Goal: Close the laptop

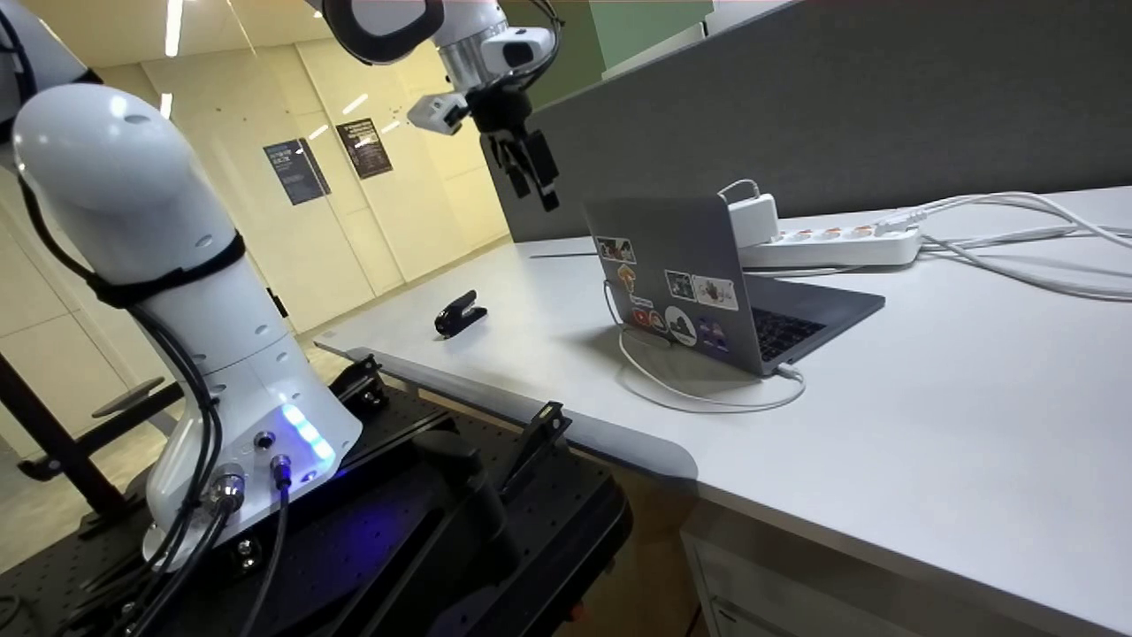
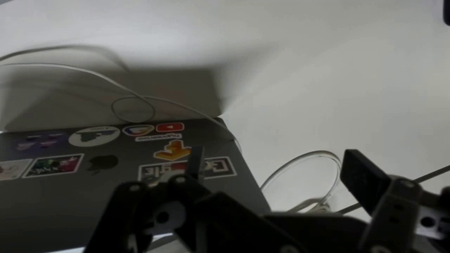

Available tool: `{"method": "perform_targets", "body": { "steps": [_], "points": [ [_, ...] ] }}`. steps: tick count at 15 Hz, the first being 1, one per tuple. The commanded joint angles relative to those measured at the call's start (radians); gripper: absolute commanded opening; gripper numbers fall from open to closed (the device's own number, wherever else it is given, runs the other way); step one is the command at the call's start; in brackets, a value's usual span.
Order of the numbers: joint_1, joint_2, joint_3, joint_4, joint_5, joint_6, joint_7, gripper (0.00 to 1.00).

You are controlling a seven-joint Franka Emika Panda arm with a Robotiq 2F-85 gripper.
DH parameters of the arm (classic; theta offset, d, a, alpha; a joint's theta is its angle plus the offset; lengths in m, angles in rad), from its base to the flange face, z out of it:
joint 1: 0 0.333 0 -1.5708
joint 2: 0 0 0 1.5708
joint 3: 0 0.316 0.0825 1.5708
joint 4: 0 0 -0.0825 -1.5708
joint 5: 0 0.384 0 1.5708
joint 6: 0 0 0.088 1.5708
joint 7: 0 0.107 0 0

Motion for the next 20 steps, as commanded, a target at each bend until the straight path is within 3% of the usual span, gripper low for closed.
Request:
{"method": "perform_targets", "body": {
  "steps": [1,6,16,20],
  "points": [
    [-0.017,0.009,-0.007,0.001,0.001,-0.005,-0.017,1.0],
    [-0.031,0.022,-0.007,0.001,-0.008,0.005,-0.013,1.0],
    [-0.183,0.139,0.008,0.003,-0.153,0.173,0.111,1.0],
    [-0.194,0.193,-0.013,0.024,-0.141,0.218,0.108,1.0]
  ]
}}
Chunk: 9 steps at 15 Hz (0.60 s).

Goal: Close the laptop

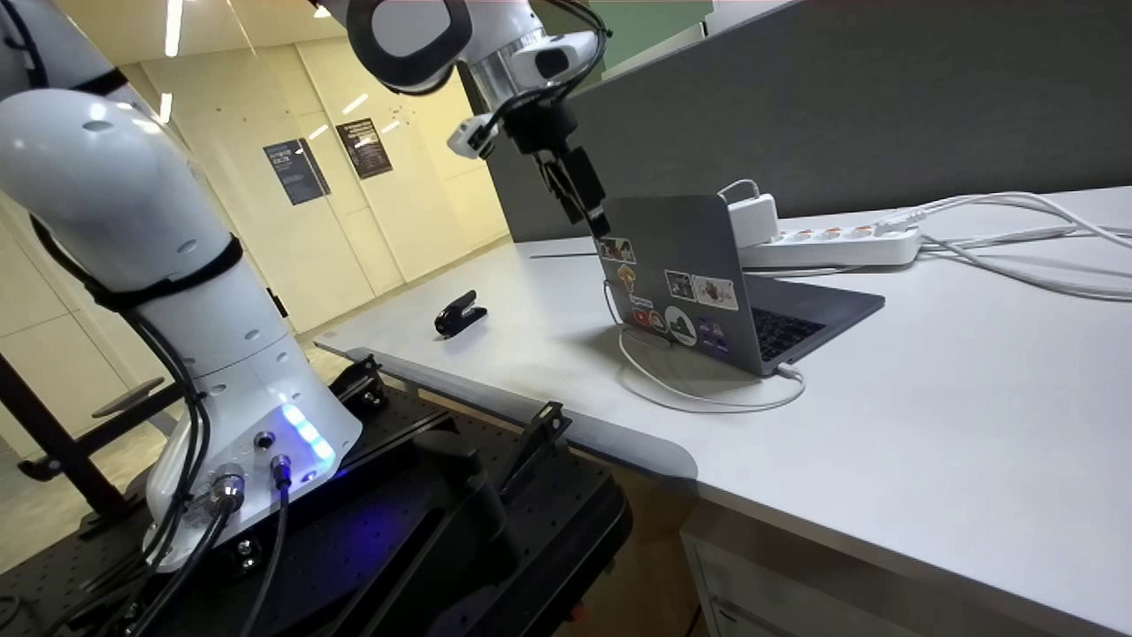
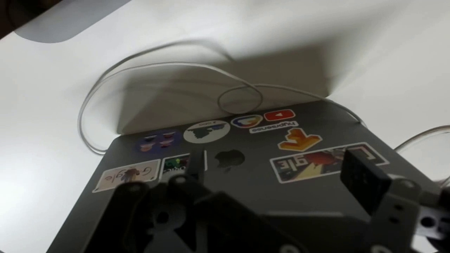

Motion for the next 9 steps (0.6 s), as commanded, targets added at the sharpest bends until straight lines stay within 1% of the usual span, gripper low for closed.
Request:
{"method": "perform_targets", "body": {
  "steps": [1,9],
  "points": [
    [0.002,0.05,-0.014,0.028,0.008,0.049,0.021,1.0],
    [0.029,0.126,-0.01,0.084,0.027,0.158,-0.053,1.0]
  ]
}}
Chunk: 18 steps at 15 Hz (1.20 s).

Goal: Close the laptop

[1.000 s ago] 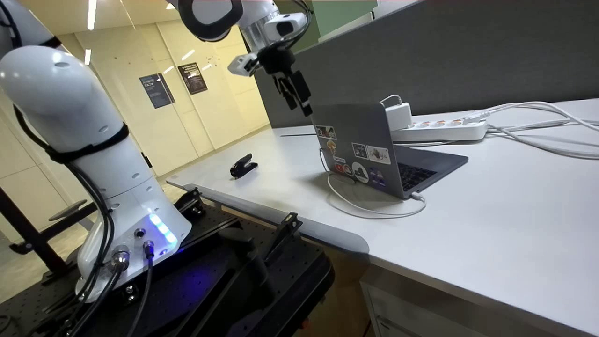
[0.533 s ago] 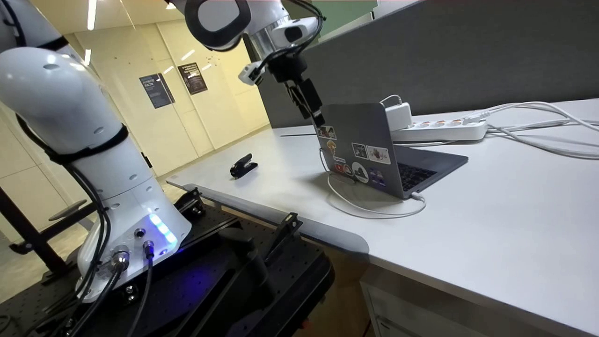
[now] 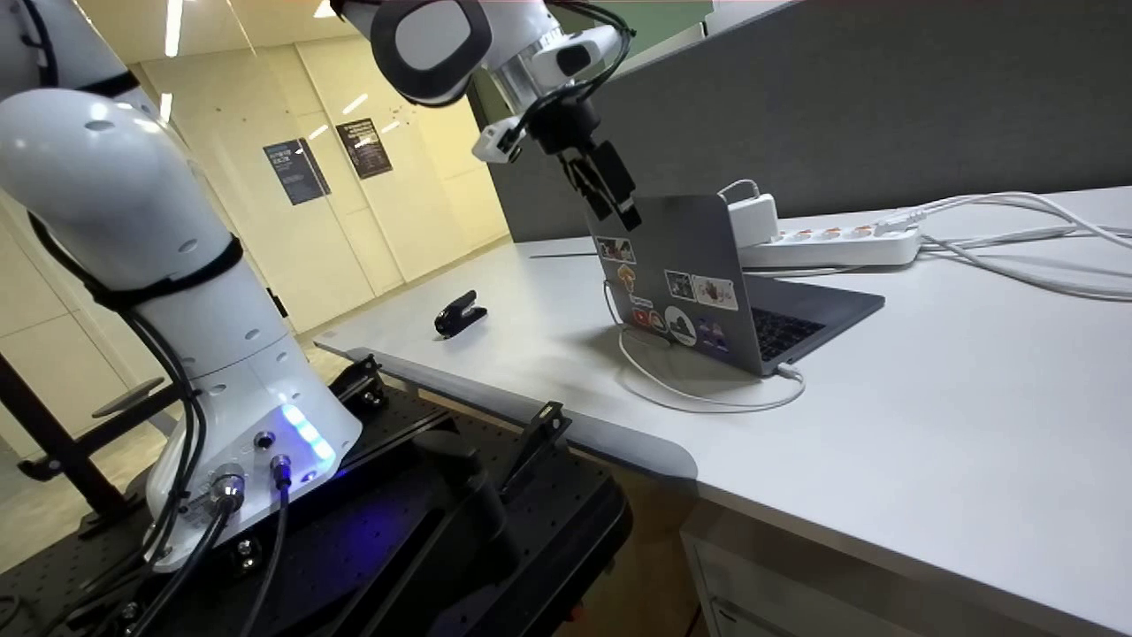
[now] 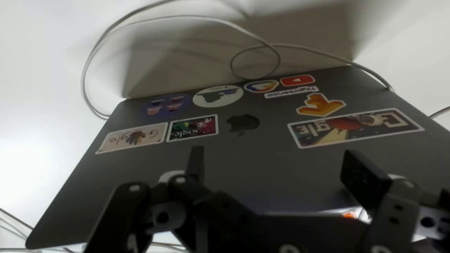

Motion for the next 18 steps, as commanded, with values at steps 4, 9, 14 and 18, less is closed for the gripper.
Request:
{"method": "perform_targets", "body": {
  "steps": [4,9,14,18],
  "points": [
    [0.022,0.073,-0.013,0.083,0.027,0.052,-0.121,1.0],
    [0.023,0.132,-0.019,0.154,0.16,0.044,-0.308,1.0],
    [0.011,0.12,-0.011,0.128,0.172,0.037,-0.322,1.0],
    [0.014,0.133,-0.009,0.122,0.159,0.061,-0.3,1.0]
  ]
}}
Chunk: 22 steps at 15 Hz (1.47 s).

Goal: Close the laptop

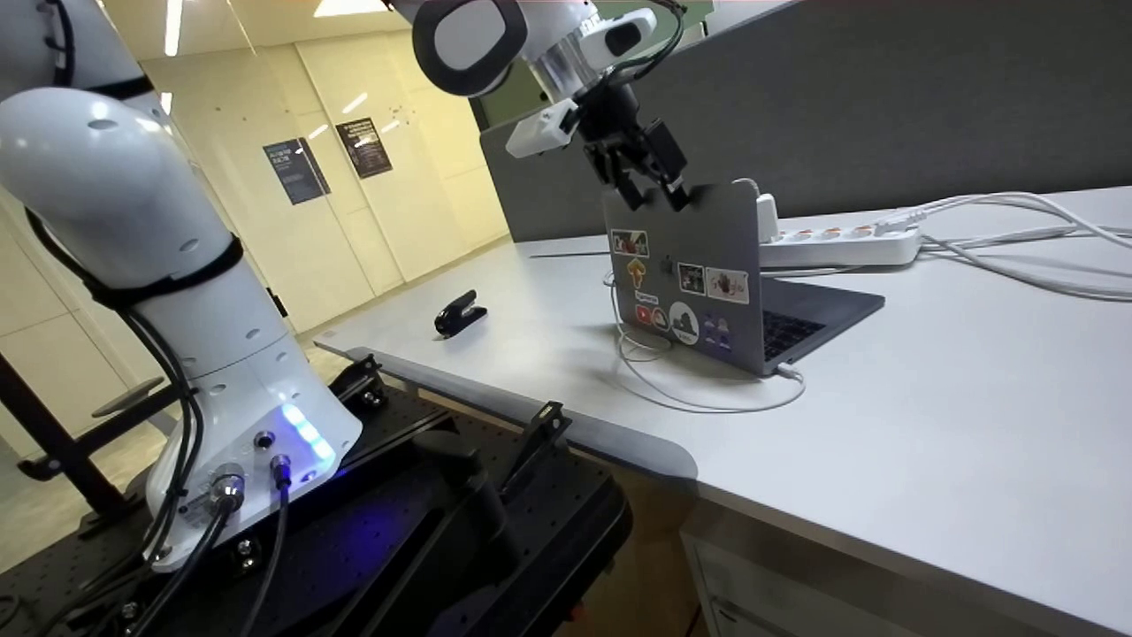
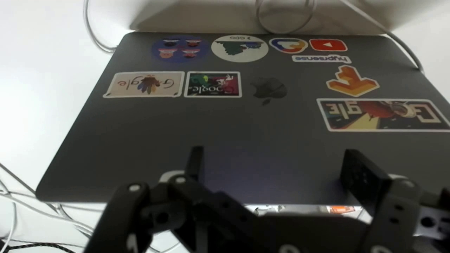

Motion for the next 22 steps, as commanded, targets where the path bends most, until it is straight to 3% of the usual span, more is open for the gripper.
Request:
{"method": "perform_targets", "body": {
  "steps": [1,8,14,18,22],
  "points": [
    [0.001,0.034,0.0,0.009,-0.015,0.036,0.037,1.0],
    [-0.008,0.179,0.013,0.116,0.044,0.145,0.025,1.0],
    [-0.052,0.318,0.089,0.247,0.086,0.213,0.002,1.0],
    [-0.106,0.436,0.149,0.357,0.081,0.172,0.008,1.0],
    [-0.142,0.546,0.166,0.463,0.073,0.127,0.015,1.0]
  ]
}}
